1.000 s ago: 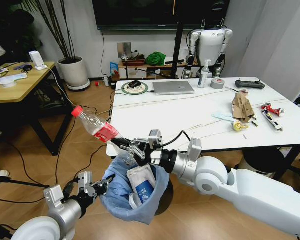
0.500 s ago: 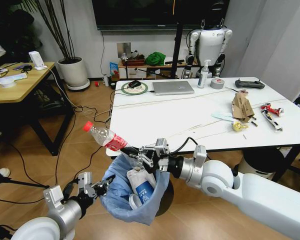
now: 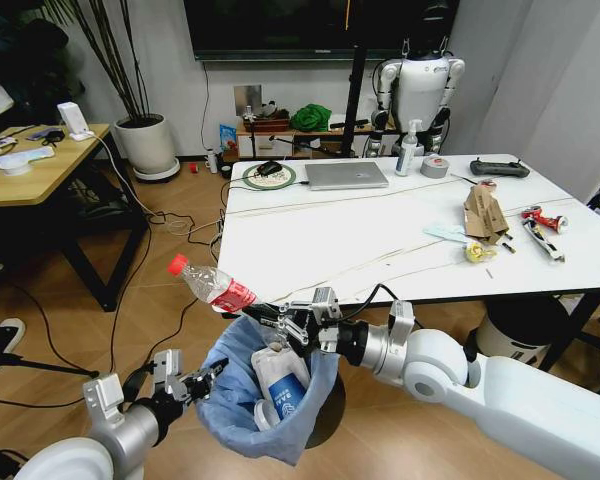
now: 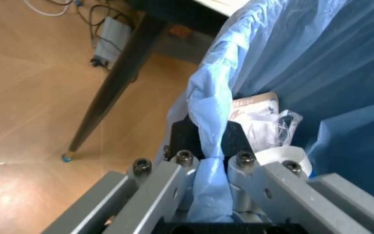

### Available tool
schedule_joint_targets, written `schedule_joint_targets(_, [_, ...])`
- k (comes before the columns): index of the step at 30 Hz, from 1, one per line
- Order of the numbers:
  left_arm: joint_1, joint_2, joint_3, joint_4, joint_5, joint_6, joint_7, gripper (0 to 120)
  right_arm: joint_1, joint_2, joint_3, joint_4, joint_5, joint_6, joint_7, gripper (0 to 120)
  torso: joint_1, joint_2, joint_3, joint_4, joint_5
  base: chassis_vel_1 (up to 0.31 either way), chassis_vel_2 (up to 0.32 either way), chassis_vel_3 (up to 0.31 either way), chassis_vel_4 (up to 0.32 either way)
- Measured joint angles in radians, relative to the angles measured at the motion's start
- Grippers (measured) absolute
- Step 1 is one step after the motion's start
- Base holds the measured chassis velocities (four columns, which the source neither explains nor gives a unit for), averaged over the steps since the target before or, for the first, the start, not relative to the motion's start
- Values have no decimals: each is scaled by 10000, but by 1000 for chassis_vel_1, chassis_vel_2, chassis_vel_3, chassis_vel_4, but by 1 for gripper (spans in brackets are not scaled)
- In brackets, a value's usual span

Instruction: Pick up the trash bin and place the trash from the table into it.

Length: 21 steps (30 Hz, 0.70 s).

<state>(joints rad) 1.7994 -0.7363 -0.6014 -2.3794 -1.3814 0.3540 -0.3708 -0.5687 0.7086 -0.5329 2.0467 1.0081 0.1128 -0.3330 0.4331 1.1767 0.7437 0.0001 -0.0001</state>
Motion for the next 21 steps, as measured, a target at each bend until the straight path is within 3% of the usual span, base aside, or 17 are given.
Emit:
schedule_joint_targets(14, [273, 425, -278, 32, -120, 10, -138, 0, -663, 595, 124, -632, -521, 169, -417, 0, 0, 0, 1, 1, 0, 0, 0, 0, 0])
schedule_joint_targets(19, [167, 420, -255, 43, -139, 4, -139, 0, -683, 535, 134, -665, -540, 172, -541, 14, 0, 0, 1, 1, 0, 0, 0, 0, 0])
schedule_joint_targets(21, [106, 410, -225, 60, -145, 1, -139, 0, -668, 481, 143, -657, -538, 172, -568, 25, 0, 0, 1, 0, 0, 0, 0, 0, 0])
